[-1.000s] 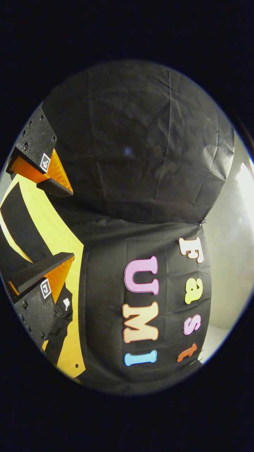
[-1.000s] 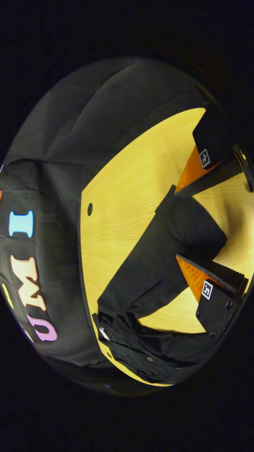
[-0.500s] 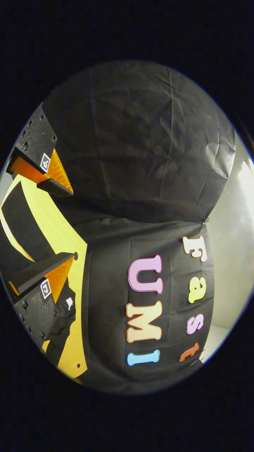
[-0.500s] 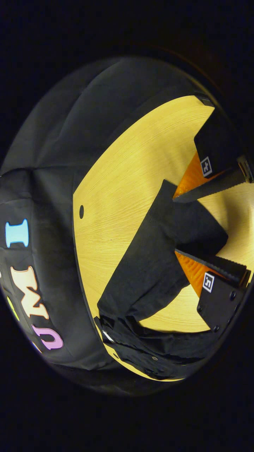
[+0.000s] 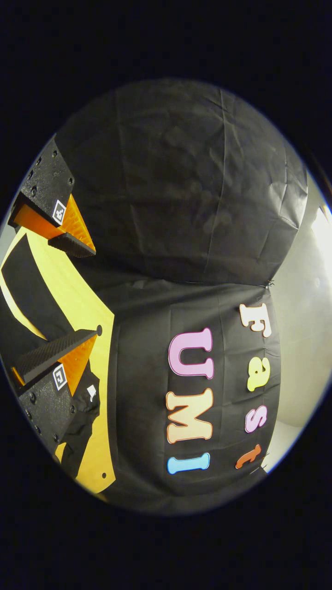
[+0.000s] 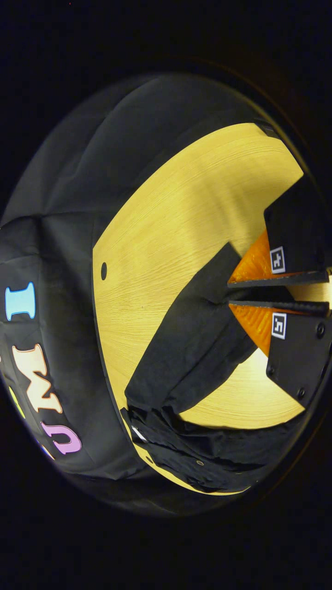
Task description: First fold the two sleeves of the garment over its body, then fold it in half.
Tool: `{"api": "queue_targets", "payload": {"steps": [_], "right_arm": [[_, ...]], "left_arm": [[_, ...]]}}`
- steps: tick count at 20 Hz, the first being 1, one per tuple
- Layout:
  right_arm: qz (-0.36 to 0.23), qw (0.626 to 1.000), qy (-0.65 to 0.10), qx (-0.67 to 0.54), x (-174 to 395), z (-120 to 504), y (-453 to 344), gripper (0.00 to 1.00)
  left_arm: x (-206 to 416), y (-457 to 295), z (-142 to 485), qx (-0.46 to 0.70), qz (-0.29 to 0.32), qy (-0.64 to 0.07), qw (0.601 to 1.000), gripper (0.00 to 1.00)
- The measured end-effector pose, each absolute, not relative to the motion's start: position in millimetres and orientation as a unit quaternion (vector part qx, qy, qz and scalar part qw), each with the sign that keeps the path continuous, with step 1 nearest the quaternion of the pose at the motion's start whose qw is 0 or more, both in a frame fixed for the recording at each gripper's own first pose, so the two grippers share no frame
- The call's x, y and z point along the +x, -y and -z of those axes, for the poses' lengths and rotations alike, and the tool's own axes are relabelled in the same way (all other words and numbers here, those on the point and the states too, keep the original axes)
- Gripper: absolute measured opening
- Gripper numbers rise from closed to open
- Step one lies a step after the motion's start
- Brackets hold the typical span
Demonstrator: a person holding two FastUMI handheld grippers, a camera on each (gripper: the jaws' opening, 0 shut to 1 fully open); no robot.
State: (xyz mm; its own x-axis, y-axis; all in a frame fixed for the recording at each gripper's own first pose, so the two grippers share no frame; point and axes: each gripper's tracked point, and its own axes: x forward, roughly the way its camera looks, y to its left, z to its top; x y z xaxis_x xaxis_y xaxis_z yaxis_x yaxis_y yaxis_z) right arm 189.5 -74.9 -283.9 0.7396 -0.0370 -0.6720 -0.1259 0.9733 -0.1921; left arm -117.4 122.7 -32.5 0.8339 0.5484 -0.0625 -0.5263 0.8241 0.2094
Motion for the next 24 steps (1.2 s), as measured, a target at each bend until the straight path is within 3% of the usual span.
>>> {"api": "queue_targets", "payload": {"steps": [6,15,24], "right_arm": [[-0.045,0.922,-0.369,-0.109,175.6,278.9,58.3,0.03],[-0.078,0.941,-0.308,-0.116,170.6,217.3,8.8,0.05],[-0.176,0.950,-0.246,-0.074,174.9,161.7,-135.6,0.05]], "left_arm": [[-121.3,-126.0,37.7,0.083,-0.280,-0.062,0.954,0.92],[-129.6,-139.9,51.1,0.056,-0.279,-0.066,0.957,0.92],[-149.0,-166.5,67.3,0.054,-0.279,-0.081,0.955,0.92]]}}
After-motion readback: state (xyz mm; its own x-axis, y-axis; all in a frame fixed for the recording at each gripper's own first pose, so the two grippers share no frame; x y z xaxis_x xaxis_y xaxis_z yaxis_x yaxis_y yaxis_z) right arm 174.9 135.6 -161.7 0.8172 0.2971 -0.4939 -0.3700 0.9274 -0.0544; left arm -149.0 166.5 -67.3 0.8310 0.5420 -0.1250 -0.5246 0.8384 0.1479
